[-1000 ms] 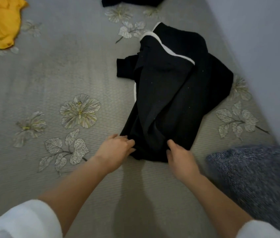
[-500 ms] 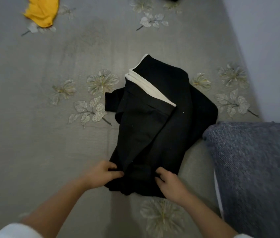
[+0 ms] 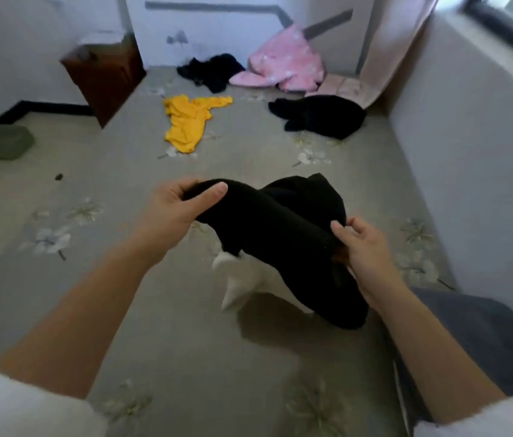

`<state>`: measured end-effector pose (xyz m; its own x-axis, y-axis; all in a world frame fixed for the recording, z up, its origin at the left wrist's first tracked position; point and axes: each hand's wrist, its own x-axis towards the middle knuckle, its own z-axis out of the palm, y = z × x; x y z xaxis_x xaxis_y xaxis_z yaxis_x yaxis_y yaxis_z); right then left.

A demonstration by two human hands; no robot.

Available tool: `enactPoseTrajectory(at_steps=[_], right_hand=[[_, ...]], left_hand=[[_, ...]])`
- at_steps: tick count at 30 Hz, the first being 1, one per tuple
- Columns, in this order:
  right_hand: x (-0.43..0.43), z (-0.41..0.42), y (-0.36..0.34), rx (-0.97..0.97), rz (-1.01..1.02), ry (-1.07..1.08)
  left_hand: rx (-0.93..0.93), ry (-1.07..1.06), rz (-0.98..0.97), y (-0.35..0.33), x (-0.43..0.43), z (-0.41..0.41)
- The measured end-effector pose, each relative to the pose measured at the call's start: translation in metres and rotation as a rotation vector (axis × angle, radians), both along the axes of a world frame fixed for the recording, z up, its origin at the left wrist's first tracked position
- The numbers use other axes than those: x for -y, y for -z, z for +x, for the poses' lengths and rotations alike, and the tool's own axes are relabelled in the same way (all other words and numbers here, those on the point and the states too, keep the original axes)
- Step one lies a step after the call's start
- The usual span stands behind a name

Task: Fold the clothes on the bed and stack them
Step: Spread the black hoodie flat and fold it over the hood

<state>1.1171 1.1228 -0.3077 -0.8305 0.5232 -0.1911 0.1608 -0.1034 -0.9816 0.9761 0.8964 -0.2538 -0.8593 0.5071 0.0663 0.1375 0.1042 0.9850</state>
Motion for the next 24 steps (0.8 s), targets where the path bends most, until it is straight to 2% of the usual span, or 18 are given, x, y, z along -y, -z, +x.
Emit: enactPoseTrajectory(at_steps=[6, 11, 14, 16, 19, 21, 23, 24], right_hand=[[0.033, -0.028, -0.118, -0.19, 0.007, 0.059], [0.058, -0.041, -0.163, -0.296, -0.017, 0.11], [0.071, -0.049, -0.166, -0.266, -0.011, 0.131], [0.079, -0.053, -0.16, -0.137, 0.067, 0.102], [0.101, -0.047, -0.135, -0.009, 0.37, 0.116], [0.129, -0.032, -0.112, -0.152, 0.856, 0.098], [0.156, -0.019, -0.09, -0.317, 1.302, -0.108], [0.166, -0.015, -0.08, -0.311, 1.453, -0.276]], left_hand=[[-0.122, -0.015, 0.144, -0.097, 0.038, -0.018], [-0.15, 0.057, 0.189, -0.136, 0.073, -0.023], [-0.119, 0.065, 0.194, -0.14, 0.082, -0.026], [-0.092, 0.061, 0.168, -0.133, 0.082, -0.028], [-0.05, 0.042, 0.057, -0.11, 0.074, -0.031], [0.0, 0.059, -0.007, -0.095, 0.07, -0.031], [0.041, 0.086, -0.037, -0.083, 0.065, -0.032], [0.044, 0.1, -0.058, -0.079, 0.063, -0.032]])
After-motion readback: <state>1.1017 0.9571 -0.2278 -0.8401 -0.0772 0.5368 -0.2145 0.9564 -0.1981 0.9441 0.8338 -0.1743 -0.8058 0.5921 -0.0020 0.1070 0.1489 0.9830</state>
